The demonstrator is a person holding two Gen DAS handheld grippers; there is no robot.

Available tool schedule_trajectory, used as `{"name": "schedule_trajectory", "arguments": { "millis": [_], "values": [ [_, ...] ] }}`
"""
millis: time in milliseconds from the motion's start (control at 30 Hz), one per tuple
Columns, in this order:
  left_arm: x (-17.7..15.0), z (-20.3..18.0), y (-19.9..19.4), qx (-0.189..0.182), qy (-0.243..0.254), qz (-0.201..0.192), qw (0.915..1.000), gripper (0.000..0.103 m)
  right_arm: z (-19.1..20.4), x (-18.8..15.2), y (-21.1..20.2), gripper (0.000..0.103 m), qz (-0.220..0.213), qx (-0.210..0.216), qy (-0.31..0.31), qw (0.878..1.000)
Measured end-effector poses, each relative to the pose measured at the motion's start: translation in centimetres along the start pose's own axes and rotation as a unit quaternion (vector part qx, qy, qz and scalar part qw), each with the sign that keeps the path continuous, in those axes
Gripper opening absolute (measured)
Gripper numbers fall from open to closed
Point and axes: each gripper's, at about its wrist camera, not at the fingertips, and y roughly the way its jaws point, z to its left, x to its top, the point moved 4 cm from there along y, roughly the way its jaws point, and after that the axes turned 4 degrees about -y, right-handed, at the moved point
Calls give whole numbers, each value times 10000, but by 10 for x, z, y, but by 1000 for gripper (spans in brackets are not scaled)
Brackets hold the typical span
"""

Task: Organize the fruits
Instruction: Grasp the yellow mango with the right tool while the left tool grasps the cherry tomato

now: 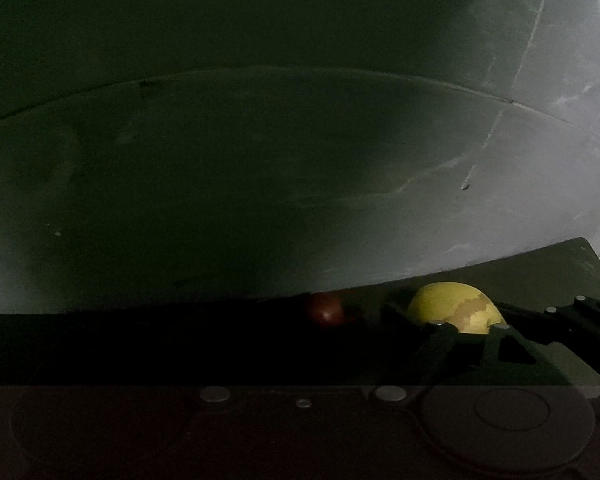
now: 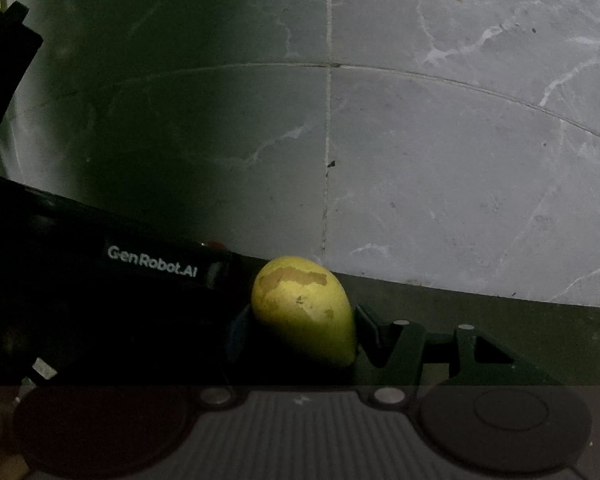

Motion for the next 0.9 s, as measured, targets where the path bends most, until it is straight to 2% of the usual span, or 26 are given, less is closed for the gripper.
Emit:
{"name": "schedule_trajectory", "arguments": {
  "millis": [433,500,567,733,900],
  "values": [
    [0,14,0,-102,101,37,9999,46,-9,0,-5,61,-37,4,50,10000],
    [-1,18,0,-70,103,36,9999,43,-9,1,-4,61,-26,33,52,10000],
    [-1,5,-2,-43,129,36,9999,37,-8,1,-1,60,23,42,24,10000],
    [-2,10,-5,-14,157,-2,9999,28,-10,3,3,60,74,20,-1,10000],
    [-4,0,-4,11,155,-6,9999,26,-14,1,4,58,152,-10,83,9998]
  ]
}}
